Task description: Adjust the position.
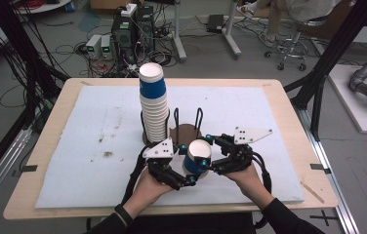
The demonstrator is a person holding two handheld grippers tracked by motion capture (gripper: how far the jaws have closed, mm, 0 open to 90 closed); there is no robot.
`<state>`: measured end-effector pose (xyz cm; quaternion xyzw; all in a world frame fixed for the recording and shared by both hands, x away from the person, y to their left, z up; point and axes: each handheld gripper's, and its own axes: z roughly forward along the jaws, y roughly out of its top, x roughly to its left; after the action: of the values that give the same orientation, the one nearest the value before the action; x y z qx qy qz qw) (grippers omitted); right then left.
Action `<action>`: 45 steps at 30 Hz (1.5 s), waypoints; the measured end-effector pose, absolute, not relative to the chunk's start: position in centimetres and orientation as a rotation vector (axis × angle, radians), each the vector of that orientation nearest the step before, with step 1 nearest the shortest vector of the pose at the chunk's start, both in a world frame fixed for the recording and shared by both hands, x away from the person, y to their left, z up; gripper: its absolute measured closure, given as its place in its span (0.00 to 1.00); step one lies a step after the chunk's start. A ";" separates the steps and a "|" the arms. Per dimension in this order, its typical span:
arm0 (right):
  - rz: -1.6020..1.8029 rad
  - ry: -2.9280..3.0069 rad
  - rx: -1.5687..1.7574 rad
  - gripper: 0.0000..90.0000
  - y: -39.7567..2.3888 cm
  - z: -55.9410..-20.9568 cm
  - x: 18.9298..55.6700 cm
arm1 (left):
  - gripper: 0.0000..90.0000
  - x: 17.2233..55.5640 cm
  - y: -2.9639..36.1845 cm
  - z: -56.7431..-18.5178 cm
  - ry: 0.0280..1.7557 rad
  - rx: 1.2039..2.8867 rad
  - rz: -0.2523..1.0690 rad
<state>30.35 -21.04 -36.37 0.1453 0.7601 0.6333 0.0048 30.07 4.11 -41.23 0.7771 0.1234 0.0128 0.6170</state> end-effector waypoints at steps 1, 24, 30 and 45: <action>1.984 2.385 0.456 0.34 -21.0 -36.4 30.3 | 0.10 30.1 4.1 -41.3 0.284 1.792 0.034; 2.006 2.395 0.450 0.34 -20.7 -36.5 30.4 | 0.20 30.4 4.2 -41.1 0.270 1.844 0.021; 1.992 2.402 0.444 0.30 -20.9 -36.2 30.6 | 0.20 30.6 4.4 -40.8 0.265 1.868 -0.002; 1.951 2.469 0.496 0.22 -22.3 -34.0 31.3 | 0.21 30.9 4.8 -39.8 0.279 1.952 0.007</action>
<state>31.33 -22.27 -33.99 0.1557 0.7747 0.6124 -0.0219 30.89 4.77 -39.76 0.8253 0.1181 0.0028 0.5523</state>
